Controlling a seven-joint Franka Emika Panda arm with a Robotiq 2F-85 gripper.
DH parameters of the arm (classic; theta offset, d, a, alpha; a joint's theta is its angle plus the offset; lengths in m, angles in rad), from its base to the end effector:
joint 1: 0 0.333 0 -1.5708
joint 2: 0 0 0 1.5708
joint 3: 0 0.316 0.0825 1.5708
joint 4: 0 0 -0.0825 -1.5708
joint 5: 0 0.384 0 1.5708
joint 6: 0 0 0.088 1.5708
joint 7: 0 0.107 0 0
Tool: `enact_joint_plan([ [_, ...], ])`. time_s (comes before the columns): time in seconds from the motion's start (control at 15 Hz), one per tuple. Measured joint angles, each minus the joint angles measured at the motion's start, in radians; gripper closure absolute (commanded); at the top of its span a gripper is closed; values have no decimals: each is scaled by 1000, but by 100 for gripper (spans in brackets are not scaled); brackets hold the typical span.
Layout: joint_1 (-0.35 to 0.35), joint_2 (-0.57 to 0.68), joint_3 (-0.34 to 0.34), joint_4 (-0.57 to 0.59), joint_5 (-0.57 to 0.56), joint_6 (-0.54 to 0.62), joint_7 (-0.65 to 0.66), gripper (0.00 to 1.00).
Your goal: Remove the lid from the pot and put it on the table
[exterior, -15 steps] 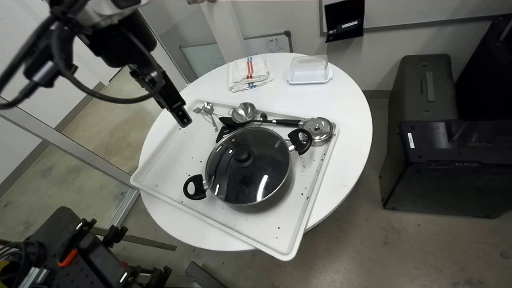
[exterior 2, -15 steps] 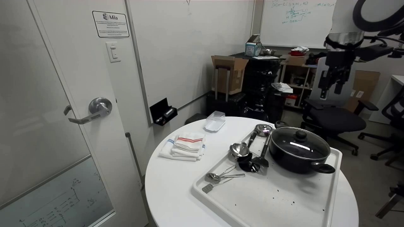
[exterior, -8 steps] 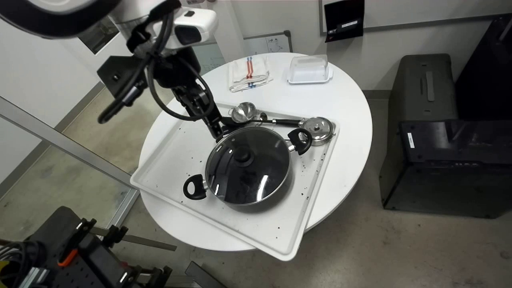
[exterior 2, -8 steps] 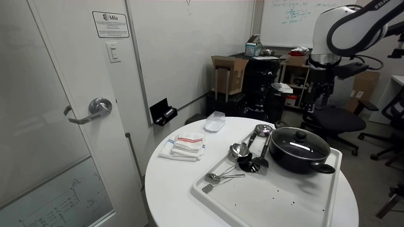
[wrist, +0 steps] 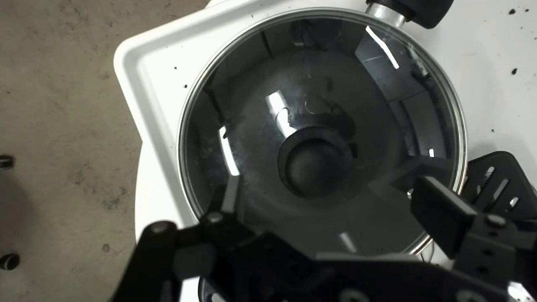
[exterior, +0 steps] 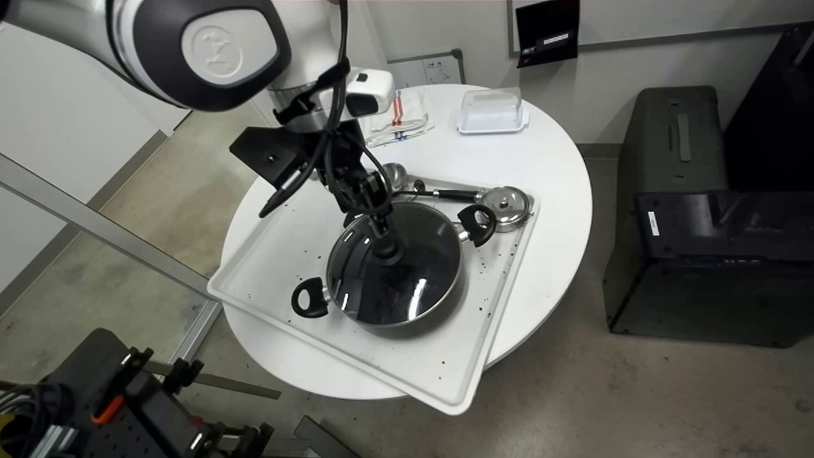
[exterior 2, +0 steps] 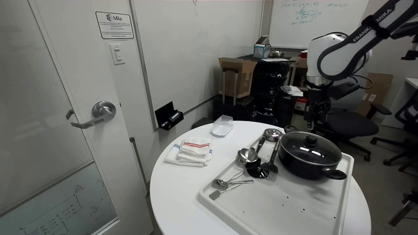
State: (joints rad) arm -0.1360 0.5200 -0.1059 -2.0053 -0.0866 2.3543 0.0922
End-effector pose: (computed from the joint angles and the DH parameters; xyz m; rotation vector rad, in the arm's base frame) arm 0.5696 -0.1415 0.1819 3.0079 -0.3906 -0.2696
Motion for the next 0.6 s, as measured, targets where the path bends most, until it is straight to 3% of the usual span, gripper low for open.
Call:
enact_joint_plan([
  [0.6,4,160,6,134,0,0,-14,0],
])
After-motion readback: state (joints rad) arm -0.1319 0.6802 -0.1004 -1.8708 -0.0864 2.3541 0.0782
